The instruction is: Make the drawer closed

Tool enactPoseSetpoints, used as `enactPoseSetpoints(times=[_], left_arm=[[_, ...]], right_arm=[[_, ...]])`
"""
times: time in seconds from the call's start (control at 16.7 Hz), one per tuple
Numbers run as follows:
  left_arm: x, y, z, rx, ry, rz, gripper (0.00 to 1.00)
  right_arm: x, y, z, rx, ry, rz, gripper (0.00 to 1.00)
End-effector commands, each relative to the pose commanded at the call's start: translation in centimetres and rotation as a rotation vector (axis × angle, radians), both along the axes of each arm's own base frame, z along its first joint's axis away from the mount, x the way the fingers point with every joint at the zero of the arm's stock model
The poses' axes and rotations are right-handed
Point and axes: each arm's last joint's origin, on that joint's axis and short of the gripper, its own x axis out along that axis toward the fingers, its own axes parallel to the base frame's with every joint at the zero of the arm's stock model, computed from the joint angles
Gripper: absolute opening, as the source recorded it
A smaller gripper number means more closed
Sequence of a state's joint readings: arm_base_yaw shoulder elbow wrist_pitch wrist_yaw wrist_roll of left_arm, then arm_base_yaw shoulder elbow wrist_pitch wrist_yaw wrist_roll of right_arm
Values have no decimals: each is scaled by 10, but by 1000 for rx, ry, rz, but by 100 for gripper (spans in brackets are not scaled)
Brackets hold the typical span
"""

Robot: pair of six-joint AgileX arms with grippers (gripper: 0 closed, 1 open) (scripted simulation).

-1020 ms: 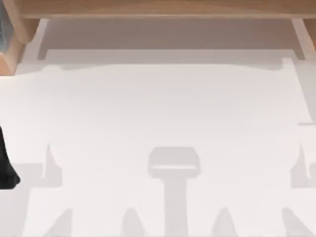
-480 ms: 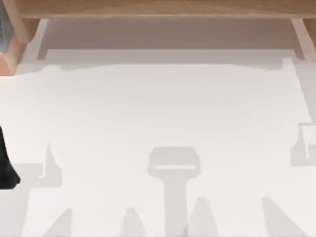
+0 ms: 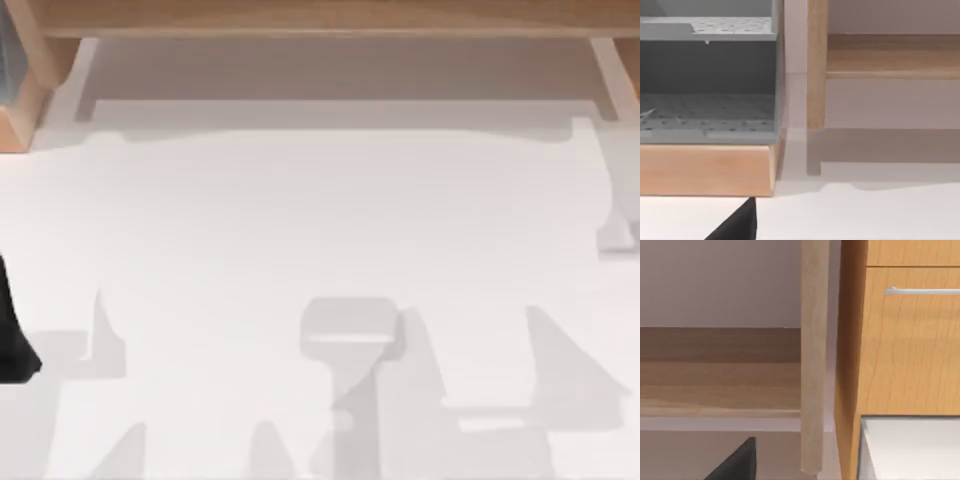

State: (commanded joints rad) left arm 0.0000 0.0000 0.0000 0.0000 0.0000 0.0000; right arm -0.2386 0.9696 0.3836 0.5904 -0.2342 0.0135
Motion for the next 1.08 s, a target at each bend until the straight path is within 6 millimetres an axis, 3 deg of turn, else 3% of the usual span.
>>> enactPoseSetpoints(times=[0.24,0.66,0.84,1.08], left_arm=[[0,0,0,0,0,0,100],[0,0,0,0,0,0,100],[0,0,0,0,0,0,100],[0,0,0,0,0,0,100]], right_arm=[[24,-14,-2,1,2,-2,100],[27,-17,-5,-6,7,-3,100],[32,-34,-16,-81,18,-31,100],[39,-69,-36,-321,-2,-94,100]])
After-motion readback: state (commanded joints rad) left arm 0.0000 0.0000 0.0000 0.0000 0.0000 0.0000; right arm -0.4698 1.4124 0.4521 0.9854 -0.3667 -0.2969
